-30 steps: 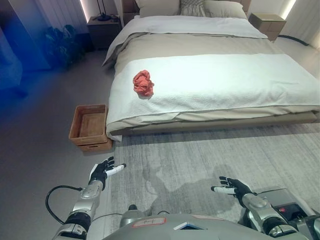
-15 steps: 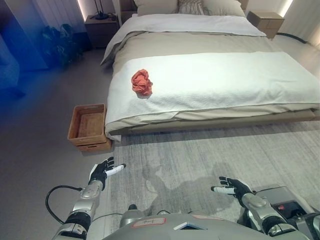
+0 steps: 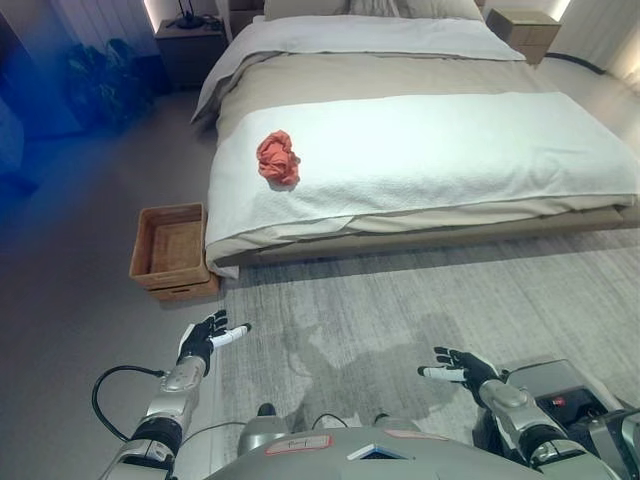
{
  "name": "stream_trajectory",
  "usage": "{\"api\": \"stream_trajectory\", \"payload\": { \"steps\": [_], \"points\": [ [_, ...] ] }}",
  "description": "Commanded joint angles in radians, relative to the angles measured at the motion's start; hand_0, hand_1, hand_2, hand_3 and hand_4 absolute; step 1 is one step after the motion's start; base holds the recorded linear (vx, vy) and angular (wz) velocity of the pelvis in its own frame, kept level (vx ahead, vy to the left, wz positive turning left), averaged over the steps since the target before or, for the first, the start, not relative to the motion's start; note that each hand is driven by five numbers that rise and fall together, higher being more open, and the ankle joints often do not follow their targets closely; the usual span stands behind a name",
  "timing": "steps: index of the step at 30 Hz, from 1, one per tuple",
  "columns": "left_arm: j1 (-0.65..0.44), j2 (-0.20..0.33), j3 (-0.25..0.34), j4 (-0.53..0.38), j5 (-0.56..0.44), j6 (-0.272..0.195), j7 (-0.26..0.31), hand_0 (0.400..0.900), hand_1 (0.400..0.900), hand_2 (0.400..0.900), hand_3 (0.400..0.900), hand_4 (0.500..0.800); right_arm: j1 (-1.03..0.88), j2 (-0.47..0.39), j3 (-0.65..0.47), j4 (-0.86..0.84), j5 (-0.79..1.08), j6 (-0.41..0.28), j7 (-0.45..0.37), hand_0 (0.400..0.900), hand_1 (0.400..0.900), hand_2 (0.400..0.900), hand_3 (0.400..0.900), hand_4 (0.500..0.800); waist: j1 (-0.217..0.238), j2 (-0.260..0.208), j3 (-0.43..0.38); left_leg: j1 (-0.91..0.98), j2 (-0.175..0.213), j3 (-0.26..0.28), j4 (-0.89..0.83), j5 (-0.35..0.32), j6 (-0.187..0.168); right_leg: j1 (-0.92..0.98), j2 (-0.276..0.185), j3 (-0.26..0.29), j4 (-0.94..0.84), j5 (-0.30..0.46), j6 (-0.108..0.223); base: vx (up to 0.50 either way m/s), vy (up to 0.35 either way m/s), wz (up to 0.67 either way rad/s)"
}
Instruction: Put the clothes on the bed into the basket.
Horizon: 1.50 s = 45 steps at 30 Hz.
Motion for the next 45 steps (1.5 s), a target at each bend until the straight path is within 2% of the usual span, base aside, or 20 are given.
{"api": "stream_trajectory", "payload": {
  "steps": [1,3,5,9,12,15,19,25,28,32,33,34,36,37,39,40,41,42,43,45],
  "points": [
    [-0.117,0.073,-0.016,-0.036,0.001,-0.083,0.013,0.9,0.9,0.9,0.9,0.8,-0.101,-0.001,0.0,0.016,0.04,-0.045,0.0,0.9,0.9,0.9,0.9,0.8,0.027,-0.063,0.001,-0.035,-0.074,0.033,0.144,-0.127,0.052,-0.091,-0.126,0.0,0.126,0.155,0.054,-0.01,0.173,-0.01],
    [-0.118,0.08,-0.023,-0.054,0.011,-0.079,0.006,0.9,0.9,0.9,0.9,0.8,-0.092,-0.008,-0.007,0.007,0.042,-0.044,0.009,0.9,0.9,0.9,0.9,0.8,0.023,-0.059,0.01,-0.031,-0.107,0.026,0.15,-0.143,0.079,-0.13,-0.156,0.026,0.212,0.208,0.046,-0.01,0.251,0.1],
    [-0.13,0.085,-0.028,-0.053,0.018,-0.075,0.003,0.9,0.9,0.9,0.9,0.8,-0.082,-0.01,-0.013,0.003,0.046,-0.041,0.01,0.9,0.9,0.9,0.9,0.8,0.015,-0.056,0.035,-0.017,-0.133,0.015,0.151,-0.15,0.105,-0.182,-0.166,0.068,0.318,0.285,0.018,-0.04,0.27,0.14],
    [-0.141,0.097,-0.021,-0.062,0.013,-0.07,0.006,0.9,0.9,0.9,0.9,0.8,-0.079,0.001,-0.016,0.012,0.059,-0.037,0.011,0.9,0.9,0.9,0.9,0.8,0.011,-0.049,0.063,0.012,-0.151,0.018,0.147,-0.164,0.133,-0.243,-0.168,0.057,0.415,0.313,0.0,0.01,0.173,-0.02],
    [-0.145,0.096,-0.006,-0.059,0.009,-0.074,0.008,0.9,0.9,0.9,0.9,0.8,-0.076,0.01,-0.021,0.033,0.065,-0.036,0.021,0.9,0.9,0.9,0.9,0.8,-0.001,-0.055,0.067,0.059,-0.166,0.031,0.139,-0.2,0.135,-0.312,-0.181,-0.011,0.351,0.301,0.011,0.2,0.106,0.03],
    [-0.151,0.089,-0.005,-0.049,0.006,-0.079,0.011,0.9,0.9,0.9,0.9,0.8,-0.08,0.011,-0.026,0.04,0.073,-0.042,0.015,0.9,0.9,0.9,0.9,0.8,-0.033,-0.067,0.083,0.107,-0.178,-0.002,0.121,-0.218,0.119,-0.362,-0.151,-0.005,0.195,0.33,0.038,0.25,-0.027,0.37],
    [-0.167,0.084,-0.006,-0.024,0.007,-0.085,0.021,0.9,0.9,0.9,0.9,0.8,-0.083,0.014,-0.026,0.029,0.082,-0.05,0.0,0.9,0.9,0.9,0.9,0.8,-0.071,-0.069,0.098,0.165,-0.165,-0.037,0.098,-0.251,0.097,-0.422,-0.109,0.035,0.024,0.404,0.071,0.22,-0.02,0.33],
    [-0.197,0.076,-0.026,0.002,0.004,-0.089,0.037,0.9,0.9,0.9,0.9,0.8,-0.071,0.016,-0.035,0.016,0.102,-0.049,-0.007,0.9,0.9,0.9,0.9,0.8,-0.098,-0.077,0.093,0.21,-0.136,-0.082,0.091,-0.3,0.071,-0.448,-0.055,0.048,-0.039,0.436,0.072,0.22,-0.047,0.42],
    [-0.207,0.074,-0.037,0.007,-0.004,-0.089,0.044,0.9,0.9,0.9,0.9,0.8,-0.066,0.01,-0.042,0.012,0.109,-0.049,-0.01,0.9,0.9,0.9,0.9,0.8,-0.105,-0.08,0.078,0.244,-0.115,-0.105,0.094,-0.33,0.056,-0.436,-0.048,0.012,-0.02,0.431,0.072,0.32,-0.139,0.37],
    [-0.228,0.064,-0.036,0.022,-0.041,-0.084,0.06,0.9,0.9,0.9,0.9,0.8,-0.081,-0.007,-0.036,-0.006,0.113,-0.054,-0.02,0.9,0.9,0.9,0.9,0.8,-0.116,-0.052,0.064,0.275,-0.051,-0.13,0.106,-0.324,0.025,-0.467,-0.042,-0.026,0.116,0.337,0.06,0.23,-0.104,0.26],
    [-0.228,0.063,-0.036,0.022,-0.041,-0.084,0.06,0.9,0.9,0.9,0.9,0.8,-0.081,-0.008,-0.036,-0.006,0.113,-0.054,-0.02,0.9,0.9,0.9,0.9,0.8,-0.116,-0.05,0.063,0.274,-0.05,-0.13,0.105,-0.324,0.024,-0.468,-0.041,-0.027,0.119,0.334,0.06,0.15,-0.113,0.27],
    [-0.232,0.06,-0.04,0.021,-0.046,-0.084,0.061,0.9,0.9,0.9,0.9,0.8,-0.082,-0.015,-0.035,-0.009,0.11,-0.055,-0.021,0.9,0.9,0.9,0.9,0.8,-0.121,-0.036,0.054,0.274,-0.021,-0.138,0.114,-0.303,0.01,-0.471,-0.037,-0.059,0.137,0.279,0.047,0.21,-0.154,0.4],
    [-0.248,0.05,-0.047,0.028,-0.063,-0.088,0.072,0.9,0.9,0.9,0.9,0.8,-0.087,-0.024,-0.03,-0.001,0.112,-0.062,-0.034,0.9,0.9,0.9,0.9,0.8,-0.13,-0.022,0.048,0.257,0.023,-0.153,0.145,-0.247,-0.013,-0.462,-0.011,-0.068,0.179,0.244,0.026,0.27,-0.242,0.58],
    [-0.273,0.047,-0.06,0.041,-0.083,-0.091,0.075,0.9,0.9,0.9,0.9,0.8,-0.092,-0.034,-0.028,0.003,0.123,-0.067,-0.045,0.9,0.9,0.9,0.9,0.8,-0.141,-0.014,0.043,0.228,0.059,-0.169,0.195,-0.172,-0.026,-0.465,0.026,-0.065,0.202,0.195,0.002,0.23,-0.283,0.44],
    [-0.28,0.045,-0.065,0.034,-0.092,-0.094,0.077,0.9,0.9,0.9,0.9,0.8,-0.093,-0.041,-0.027,0.022,0.13,-0.071,-0.055,0.9,0.9,0.9,0.9,0.8,-0.137,-0.01,0.036,0.176,0.085,-0.171,0.303,-0.07,-0.04,-0.431,0.06,-0.079,0.203,0.16,-0.035,0.24,-0.278,0.22],
    [-0.28,0.044,-0.065,0.033,-0.092,-0.094,0.077,0.9,0.9,0.9,0.9,0.8,-0.093,-0.041,-0.026,0.023,0.13,-0.072,-0.054,0.9,0.9,0.9,0.9,0.8,-0.139,-0.008,0.036,0.172,0.088,-0.173,0.307,-0.072,-0.041,-0.431,0.062,-0.082,0.203,0.16,-0.036,0.25,-0.342,0.08],
    [-0.29,0.045,-0.073,0.016,-0.11,-0.09,0.073,0.9,0.9,0.9,0.9,0.8,-0.097,-0.052,-0.021,0.029,0.137,-0.072,-0.061,0.9,0.9,0.9,0.9,0.8,-0.123,-0.031,0.045,0.056,0.074,-0.172,0.502,0.02,-0.031,-0.367,0.092,-0.074,0.174,0.129,-0.079,0.14,-0.228,0.07],
    [-0.29,0.046,-0.074,0.016,-0.11,-0.09,0.073,0.9,0.9,0.9,0.9,0.8,-0.097,-0.052,-0.022,0.029,0.137,-0.072,-0.061,0.9,0.9,0.9,0.9,0.8,-0.126,-0.031,0.045,0.047,0.074,-0.177,0.513,0.016,-0.031,-0.369,0.091,-0.077,0.175,0.129,-0.079,0.27,-0.459,0.01],
    [-0.305,0.049,-0.077,0.016,-0.114,-0.088,0.075,0.9,0.9,0.9,0.9,0.8,-0.105,-0.065,-0.019,0.022,0.142,-0.073,-0.066,0.9,0.9,0.9,0.9,0.8,-0.111,-0.054,0.063,-0.025,0.04,-0.169,0.659,0.069,-0.014,-0.311,0.114,-0.07,0.152,0.107,-0.116,0.15,-0.315,-0.06],
    [-0.314,0.049,-0.081,0.02,-0.117,-0.086,0.074,0.9,0.9,0.9,0.9,0.8,-0.11,-0.067,-0.019,0.025,0.144,-0.073,-0.07,0.9,0.9,0.9,0.9,0.8,-0.103,-0.057,0.077,-0.062,0.042,-0.155,0.695,0.082,-0.01,-0.283,0.126,-0.069,0.141,0.099,-0.126,0.15,-0.259,-0.2]
  ]
}}
